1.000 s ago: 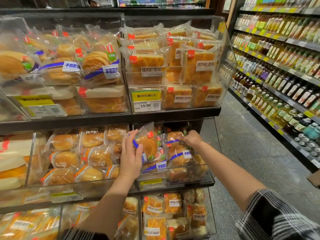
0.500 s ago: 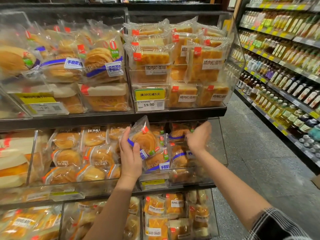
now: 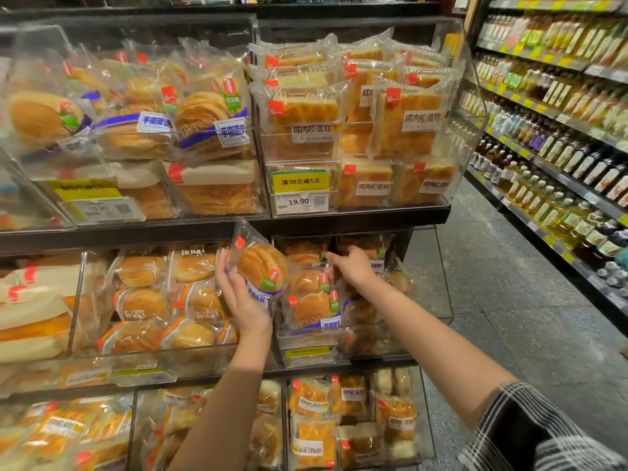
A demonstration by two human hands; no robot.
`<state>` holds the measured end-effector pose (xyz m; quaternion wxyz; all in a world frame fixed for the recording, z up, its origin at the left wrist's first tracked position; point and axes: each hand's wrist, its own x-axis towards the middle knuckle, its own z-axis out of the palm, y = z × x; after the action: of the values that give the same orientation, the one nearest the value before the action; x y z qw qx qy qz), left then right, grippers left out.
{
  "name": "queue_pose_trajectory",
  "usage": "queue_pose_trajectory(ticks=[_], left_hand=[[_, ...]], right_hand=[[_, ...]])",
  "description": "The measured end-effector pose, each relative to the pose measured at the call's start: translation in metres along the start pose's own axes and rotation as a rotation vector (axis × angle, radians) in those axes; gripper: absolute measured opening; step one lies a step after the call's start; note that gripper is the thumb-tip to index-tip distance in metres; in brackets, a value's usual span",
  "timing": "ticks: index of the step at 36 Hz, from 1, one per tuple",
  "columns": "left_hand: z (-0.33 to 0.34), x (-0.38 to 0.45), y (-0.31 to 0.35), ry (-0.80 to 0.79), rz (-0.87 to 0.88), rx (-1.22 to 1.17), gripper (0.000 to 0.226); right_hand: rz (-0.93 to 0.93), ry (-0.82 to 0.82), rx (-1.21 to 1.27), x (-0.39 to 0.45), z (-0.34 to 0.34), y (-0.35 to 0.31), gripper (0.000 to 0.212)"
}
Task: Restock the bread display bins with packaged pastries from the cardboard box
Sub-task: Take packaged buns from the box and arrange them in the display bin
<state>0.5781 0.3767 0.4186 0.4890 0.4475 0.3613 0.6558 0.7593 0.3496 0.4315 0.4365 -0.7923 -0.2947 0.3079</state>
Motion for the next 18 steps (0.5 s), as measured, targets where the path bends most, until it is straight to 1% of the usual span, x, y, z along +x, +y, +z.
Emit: queue_pose_trajectory(ticks=[2,3,4,5,9,10,12,16,18], left_hand=[[0.002,0.000,0.004,0.017,-0.023,-0.020,0.045],[0.003,0.001,0.005,0.022,-0.023,-0.031,0.045],[0.005,0.000,0.006,0.028,-0.021,-0.040,0.043],[0.006,0.000,0.006,0.033,-0.024,-0.043,0.041],[0.005,0.002,0.007,0.033,-0.065,-0.085,0.040],[0.005,0.003,0.008,0.034,-0.078,-0.094,0.040],[0.005,0.003,0.010,0.033,-0.096,-0.105,0.039],[0.006,0.002,0.014,0.033,-0.106,-0.091,0.039],[0.005,0.002,0.015,0.034,-0.108,-0.080,0.038]], right_hand=[[-0.007,-0.023,-0.052,0.002,-0.001,-0.004,0.051],[-0.004,-0.032,-0.076,0.002,-0.001,-0.006,0.049],[0.001,-0.033,-0.104,0.002,-0.002,-0.008,0.042],[0.012,-0.019,-0.140,0.001,-0.002,-0.010,0.036],[-0.020,0.086,-0.179,-0.001,0.005,-0.009,0.034],[-0.027,0.108,-0.176,0.000,0.008,-0.009,0.038],[-0.015,0.090,-0.178,0.000,0.010,-0.010,0.043],[0.017,-0.008,-0.220,-0.002,0.010,-0.015,0.041],[0.005,0.004,-0.208,-0.002,0.011,-0.017,0.040]])
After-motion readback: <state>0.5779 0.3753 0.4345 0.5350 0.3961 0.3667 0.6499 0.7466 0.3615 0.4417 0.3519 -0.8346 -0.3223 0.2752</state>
